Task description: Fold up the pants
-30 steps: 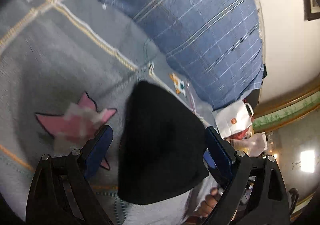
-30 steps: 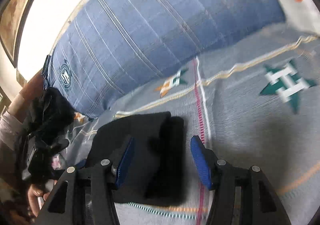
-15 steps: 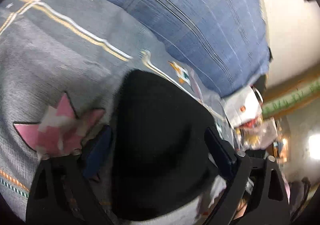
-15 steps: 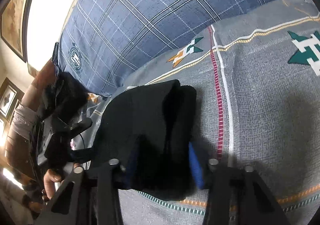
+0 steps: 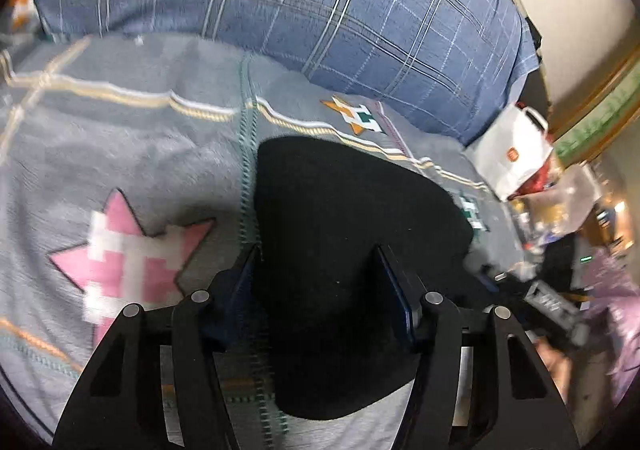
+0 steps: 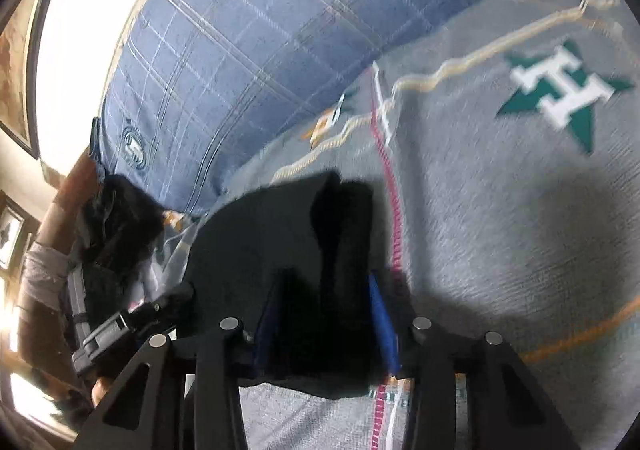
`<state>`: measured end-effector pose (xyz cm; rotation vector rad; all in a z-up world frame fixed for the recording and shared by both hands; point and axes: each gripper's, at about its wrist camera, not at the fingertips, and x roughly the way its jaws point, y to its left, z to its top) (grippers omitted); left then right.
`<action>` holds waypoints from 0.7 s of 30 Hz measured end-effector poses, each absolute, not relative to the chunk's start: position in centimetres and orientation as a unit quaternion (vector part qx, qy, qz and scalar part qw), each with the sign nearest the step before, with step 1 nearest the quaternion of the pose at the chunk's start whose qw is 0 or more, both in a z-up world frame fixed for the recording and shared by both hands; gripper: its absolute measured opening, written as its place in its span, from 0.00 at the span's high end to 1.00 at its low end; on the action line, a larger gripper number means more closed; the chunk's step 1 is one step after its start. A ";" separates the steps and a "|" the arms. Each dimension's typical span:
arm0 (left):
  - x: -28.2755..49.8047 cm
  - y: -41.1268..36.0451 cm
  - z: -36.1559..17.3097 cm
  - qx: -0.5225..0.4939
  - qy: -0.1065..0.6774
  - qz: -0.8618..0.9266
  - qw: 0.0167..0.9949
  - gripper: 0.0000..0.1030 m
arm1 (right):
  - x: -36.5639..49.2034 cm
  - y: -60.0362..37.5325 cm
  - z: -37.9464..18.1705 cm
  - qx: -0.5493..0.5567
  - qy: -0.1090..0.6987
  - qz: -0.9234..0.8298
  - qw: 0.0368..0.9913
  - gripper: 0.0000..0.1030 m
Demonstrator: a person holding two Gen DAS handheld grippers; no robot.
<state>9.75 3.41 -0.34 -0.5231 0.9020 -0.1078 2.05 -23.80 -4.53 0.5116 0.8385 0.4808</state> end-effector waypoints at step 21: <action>1.1 -2.6 -0.5 -0.041 0.410 0.096 0.906 0.01 | -9.8 -16.9 -0.1 -0.050 0.284 0.099 0.952 0.54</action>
